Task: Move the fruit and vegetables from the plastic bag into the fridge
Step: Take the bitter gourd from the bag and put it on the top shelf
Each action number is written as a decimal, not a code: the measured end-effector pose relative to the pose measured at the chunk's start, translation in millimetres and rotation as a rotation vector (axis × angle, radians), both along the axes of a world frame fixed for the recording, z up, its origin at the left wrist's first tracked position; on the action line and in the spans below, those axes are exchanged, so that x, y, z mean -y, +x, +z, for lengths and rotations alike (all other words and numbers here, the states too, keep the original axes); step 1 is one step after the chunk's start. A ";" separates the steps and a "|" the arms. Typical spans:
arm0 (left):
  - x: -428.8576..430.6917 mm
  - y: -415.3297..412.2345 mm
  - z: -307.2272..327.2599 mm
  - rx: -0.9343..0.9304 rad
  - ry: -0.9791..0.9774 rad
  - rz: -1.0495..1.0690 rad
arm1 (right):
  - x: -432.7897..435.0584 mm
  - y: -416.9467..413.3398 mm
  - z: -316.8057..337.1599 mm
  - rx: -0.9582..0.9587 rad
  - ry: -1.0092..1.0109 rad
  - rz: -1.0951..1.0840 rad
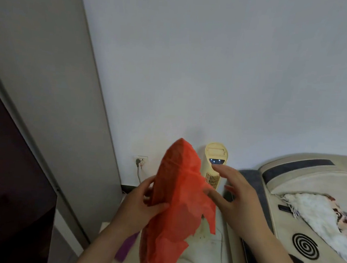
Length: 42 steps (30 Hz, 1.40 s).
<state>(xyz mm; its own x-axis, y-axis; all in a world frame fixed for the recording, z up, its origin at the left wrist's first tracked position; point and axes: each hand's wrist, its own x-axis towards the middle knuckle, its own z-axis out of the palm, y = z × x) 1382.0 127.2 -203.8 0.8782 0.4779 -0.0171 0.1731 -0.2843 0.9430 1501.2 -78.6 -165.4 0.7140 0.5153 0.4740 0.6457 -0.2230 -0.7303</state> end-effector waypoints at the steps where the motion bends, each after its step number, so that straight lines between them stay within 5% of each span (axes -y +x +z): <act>1: 1.6 -0.4 0.4 -0.009 -0.014 -0.060 | -2.7 0.6 1.4 -0.038 -0.034 0.002; 6: 8.2 -5.6 -3.3 -0.075 -0.061 -0.290 | -13.3 -1.8 2.7 -0.279 -0.047 0.106; 15: 14.7 -10.2 -9.3 -0.127 -0.103 -0.406 | -11.1 -14.5 -4.2 -0.284 -0.026 0.193; 21: 32.4 -1.3 -21.3 0.001 -0.293 -0.207 | -17.7 -20.8 -5.9 -0.178 -0.097 0.139; 33: 18.8 -6.7 -16.3 0.037 -0.331 0.163 | 21.8 -28.5 -27.0 -0.017 -0.284 0.211; 42: 15.1 -10.3 -12.7 0.001 -0.439 0.079 | 6.7 -28.0 -23.2 -0.033 -0.241 0.190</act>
<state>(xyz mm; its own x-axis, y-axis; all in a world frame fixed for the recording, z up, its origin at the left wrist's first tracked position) 1371.7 112.0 -216.5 0.8395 0.4911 -0.2326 0.1770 0.1576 0.9715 1473.2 -85.3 -188.6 0.6073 0.7354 0.3006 0.6694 -0.2699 -0.6921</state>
